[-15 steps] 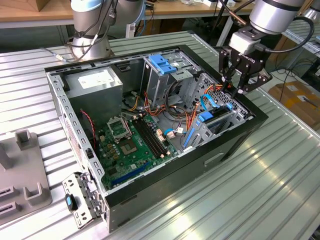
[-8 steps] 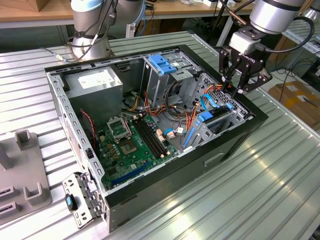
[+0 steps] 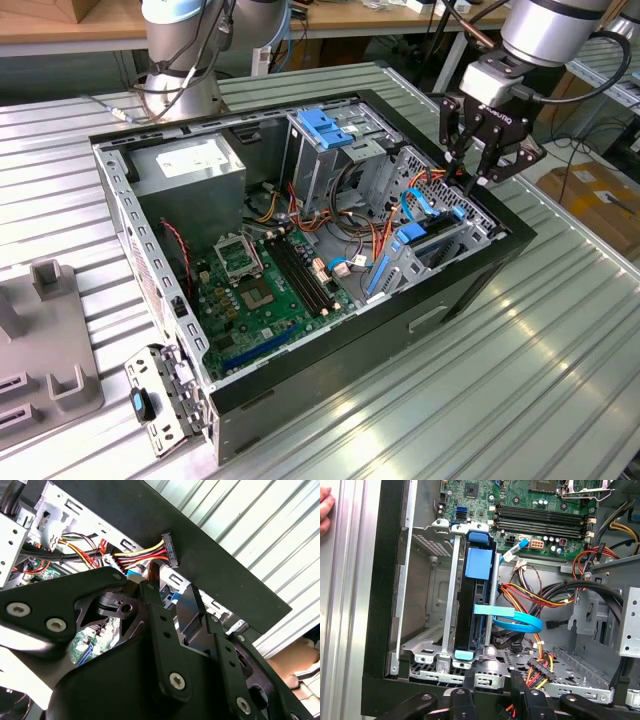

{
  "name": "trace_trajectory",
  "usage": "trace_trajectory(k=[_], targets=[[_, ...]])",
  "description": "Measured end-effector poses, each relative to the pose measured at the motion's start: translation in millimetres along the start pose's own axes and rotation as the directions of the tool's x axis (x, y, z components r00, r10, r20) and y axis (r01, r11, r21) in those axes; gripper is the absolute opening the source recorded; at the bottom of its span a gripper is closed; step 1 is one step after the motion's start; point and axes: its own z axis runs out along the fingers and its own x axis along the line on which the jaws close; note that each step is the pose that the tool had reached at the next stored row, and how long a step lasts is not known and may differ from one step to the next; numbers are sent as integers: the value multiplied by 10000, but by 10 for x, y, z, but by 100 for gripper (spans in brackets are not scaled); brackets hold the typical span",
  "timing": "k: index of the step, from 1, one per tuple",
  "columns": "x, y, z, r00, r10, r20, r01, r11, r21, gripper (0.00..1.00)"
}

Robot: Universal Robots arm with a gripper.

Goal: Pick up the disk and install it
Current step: 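Insert the second disk wire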

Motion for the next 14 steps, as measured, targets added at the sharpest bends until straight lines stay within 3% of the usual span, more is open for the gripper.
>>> trace_trajectory(k=[8,14], targets=[[0,-1,0,10000,0,0,0,10000,0,42],[3,-3,-72,10000,-1,1,1,10000,0,42]])
